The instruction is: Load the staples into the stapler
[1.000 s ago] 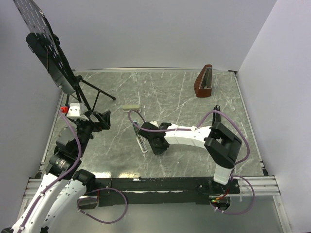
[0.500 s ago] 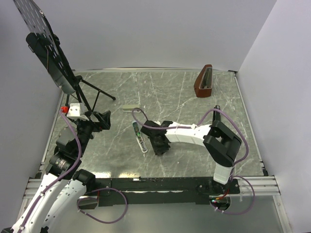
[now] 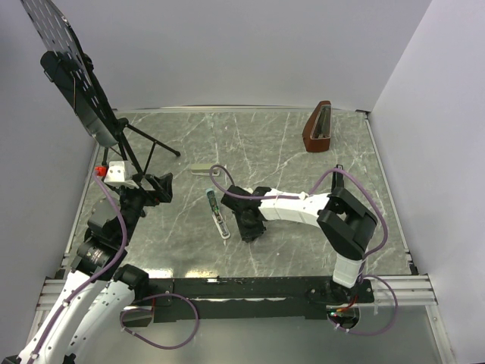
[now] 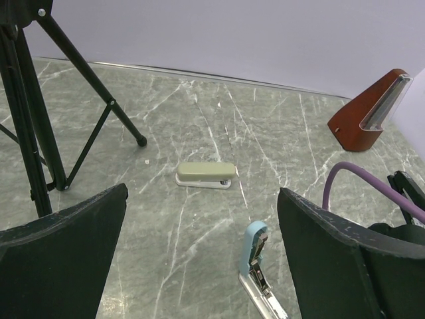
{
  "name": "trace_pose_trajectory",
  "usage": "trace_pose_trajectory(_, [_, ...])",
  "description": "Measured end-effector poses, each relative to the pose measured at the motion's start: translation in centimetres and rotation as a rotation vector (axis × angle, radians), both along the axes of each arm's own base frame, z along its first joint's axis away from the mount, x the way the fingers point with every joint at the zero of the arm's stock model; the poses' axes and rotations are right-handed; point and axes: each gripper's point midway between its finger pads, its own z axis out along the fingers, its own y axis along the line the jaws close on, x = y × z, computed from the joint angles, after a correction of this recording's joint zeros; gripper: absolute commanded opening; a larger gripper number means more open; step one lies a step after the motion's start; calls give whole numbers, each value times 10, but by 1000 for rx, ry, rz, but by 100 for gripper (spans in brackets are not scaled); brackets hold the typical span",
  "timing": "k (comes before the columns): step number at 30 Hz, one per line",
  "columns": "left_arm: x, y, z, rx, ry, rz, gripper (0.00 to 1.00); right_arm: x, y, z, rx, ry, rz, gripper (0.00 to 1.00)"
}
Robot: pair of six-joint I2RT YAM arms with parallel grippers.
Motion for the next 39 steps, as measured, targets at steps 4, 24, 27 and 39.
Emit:
trace_pose_trajectory(4, [0,0,0,0,0,0,99,1,-1,-2,-9,-2,0,34])
trace_pose_trajectory(24, [3,-1,-4,7,15,0,100,6,-5,-3,-53,-20,41,16])
trace_pose_trajectory(27, [3,-1,-5,8,18,-1,99,10,-7,-1,-64,-50,45,16])
trace_pose_trajectory(39, [3,-2,-5,8,19,-7,99,31,36,53,80,-234,81,16])
